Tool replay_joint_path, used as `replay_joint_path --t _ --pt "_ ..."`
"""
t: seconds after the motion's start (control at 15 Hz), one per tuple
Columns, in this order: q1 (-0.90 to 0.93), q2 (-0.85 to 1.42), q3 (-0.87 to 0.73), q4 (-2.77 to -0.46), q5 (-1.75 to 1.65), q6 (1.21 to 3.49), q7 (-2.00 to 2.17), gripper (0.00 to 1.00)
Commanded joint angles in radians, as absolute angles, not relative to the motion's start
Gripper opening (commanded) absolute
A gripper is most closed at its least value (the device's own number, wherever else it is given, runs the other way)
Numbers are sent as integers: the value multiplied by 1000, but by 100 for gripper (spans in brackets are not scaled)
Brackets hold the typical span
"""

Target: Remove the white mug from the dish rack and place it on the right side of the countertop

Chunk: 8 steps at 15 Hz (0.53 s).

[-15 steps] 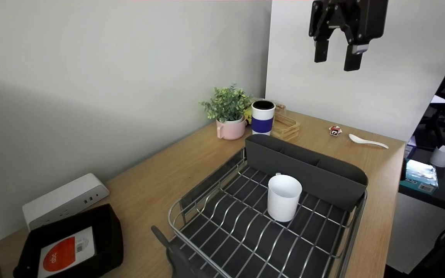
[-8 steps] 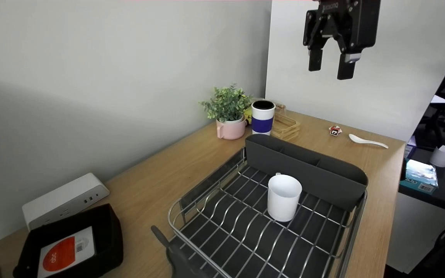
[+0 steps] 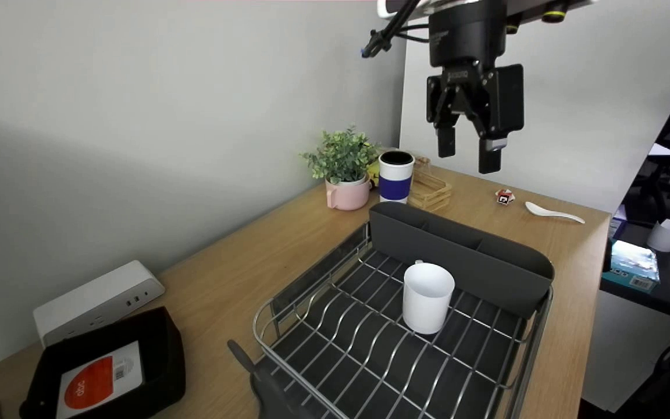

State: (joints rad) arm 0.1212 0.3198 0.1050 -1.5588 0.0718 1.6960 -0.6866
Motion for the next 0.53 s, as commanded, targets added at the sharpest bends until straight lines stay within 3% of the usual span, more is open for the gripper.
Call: replay_joint_path --t 0.0,0.47 --pt "113 434 144 -1441 68 1633 -709 100" --pt "133 589 179 -1289 48 1542 -684 100"
